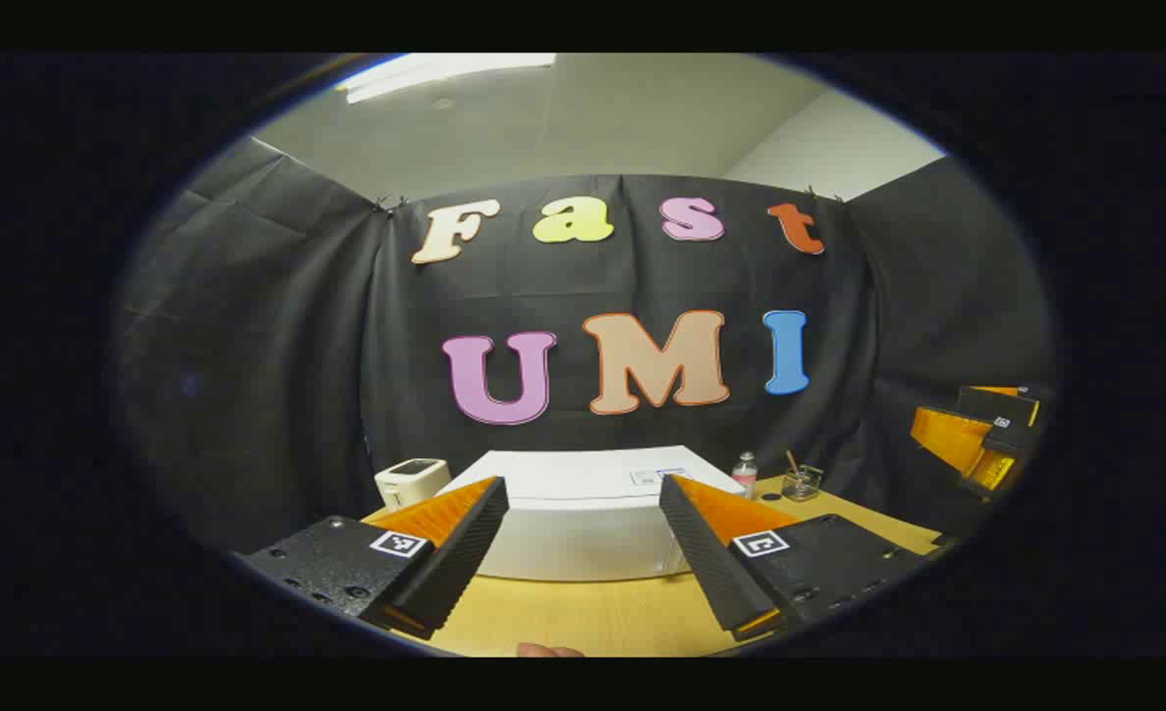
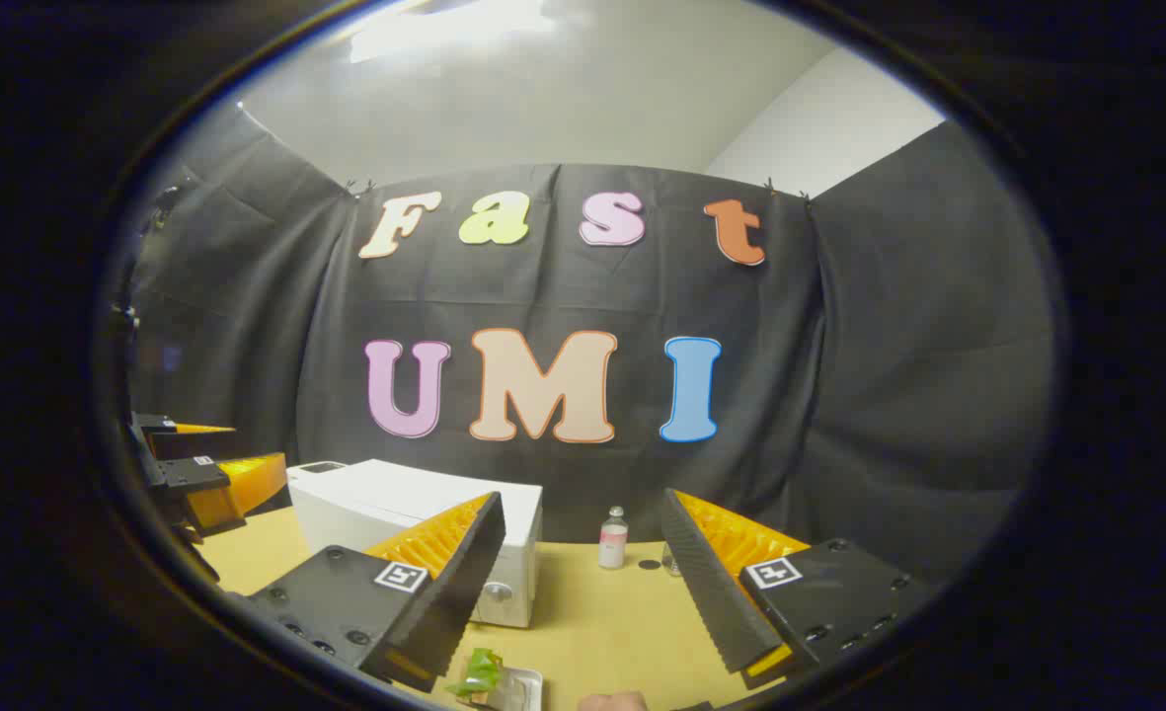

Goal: Open the microwave oven with the left hand, put the food in, and close the microwave oven.

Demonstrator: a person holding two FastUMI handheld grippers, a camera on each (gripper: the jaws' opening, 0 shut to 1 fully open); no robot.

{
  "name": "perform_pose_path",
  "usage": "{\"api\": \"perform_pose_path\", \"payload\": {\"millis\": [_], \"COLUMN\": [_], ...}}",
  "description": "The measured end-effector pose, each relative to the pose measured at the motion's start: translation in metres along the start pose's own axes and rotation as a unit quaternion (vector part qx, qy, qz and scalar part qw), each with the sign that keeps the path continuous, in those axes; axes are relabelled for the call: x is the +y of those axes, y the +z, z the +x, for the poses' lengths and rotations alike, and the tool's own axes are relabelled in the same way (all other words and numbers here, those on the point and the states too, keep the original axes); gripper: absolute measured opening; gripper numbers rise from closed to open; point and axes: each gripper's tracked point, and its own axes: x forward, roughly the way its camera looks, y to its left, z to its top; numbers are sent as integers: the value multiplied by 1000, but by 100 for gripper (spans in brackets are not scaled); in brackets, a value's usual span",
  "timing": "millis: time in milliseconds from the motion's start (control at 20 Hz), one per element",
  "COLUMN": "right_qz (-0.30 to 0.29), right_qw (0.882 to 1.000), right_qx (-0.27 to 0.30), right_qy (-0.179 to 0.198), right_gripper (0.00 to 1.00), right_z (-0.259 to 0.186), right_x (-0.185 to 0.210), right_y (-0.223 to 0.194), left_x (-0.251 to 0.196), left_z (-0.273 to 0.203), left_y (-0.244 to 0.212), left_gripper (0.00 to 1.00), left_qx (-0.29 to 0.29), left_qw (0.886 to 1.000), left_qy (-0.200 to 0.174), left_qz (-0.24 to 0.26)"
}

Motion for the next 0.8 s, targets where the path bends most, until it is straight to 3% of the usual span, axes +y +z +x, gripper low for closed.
{"api": "perform_pose_path", "payload": {"millis": [200,650,700,800], "right_qz": [11,7,6,5], "right_qw": [1000,1000,1000,1000], "right_qx": [2,7,8,10], "right_qy": [-3,9,10,11], "right_gripper": [100,96,100,96], "right_z": [3,7,6,5], "right_x": [-3,2,3,3], "right_y": [1,3,1,0], "left_x": [0,-1,0,0], "left_z": [0,1,1,0], "left_y": [-1,-1,-1,0], "left_gripper": [96,95,96,96], "left_qx": [3,13,11,10], "left_qw": [1000,1000,1000,1000], "left_qy": [5,5,5,5], "left_qz": [5,7,9,11]}}
